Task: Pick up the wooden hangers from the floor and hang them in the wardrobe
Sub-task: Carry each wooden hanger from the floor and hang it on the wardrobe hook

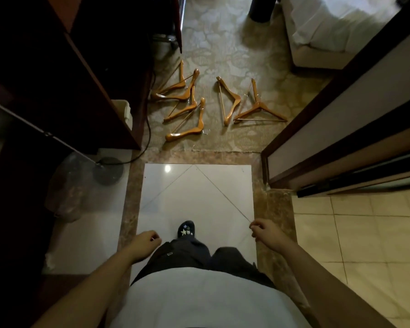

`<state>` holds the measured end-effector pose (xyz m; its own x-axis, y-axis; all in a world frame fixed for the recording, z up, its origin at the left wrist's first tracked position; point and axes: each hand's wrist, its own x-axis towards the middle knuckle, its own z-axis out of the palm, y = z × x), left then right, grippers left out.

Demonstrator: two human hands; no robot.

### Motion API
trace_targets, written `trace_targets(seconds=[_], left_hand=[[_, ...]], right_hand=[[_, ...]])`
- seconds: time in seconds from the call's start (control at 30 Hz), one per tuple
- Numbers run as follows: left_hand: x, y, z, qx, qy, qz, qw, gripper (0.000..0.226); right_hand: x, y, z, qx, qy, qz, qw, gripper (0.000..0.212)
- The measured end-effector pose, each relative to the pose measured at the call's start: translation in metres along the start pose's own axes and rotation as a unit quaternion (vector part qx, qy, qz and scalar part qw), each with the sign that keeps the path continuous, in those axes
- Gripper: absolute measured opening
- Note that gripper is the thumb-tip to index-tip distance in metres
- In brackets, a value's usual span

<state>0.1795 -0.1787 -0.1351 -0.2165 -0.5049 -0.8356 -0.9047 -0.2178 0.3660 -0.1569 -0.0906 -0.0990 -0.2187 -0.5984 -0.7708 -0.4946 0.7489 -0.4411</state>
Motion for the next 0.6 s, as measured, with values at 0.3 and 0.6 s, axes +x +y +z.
trace_targets(seconds=[0.3, 0.6], left_hand=[[0.081, 0.089, -0.115, 0.048, 0.007, 0.010, 0.999, 0.023], [0.157, 0.203, -0.144, 0.011, -0.002, -0.025, 1.000, 0.013]], right_hand=[[0.059, -0.010, -0.059, 0.002, 0.032, 0.055, 0.998, 0.021], [0.159, -0.009, -0.193, 0.008, 0.006, 0.137, 0.990, 0.021]])
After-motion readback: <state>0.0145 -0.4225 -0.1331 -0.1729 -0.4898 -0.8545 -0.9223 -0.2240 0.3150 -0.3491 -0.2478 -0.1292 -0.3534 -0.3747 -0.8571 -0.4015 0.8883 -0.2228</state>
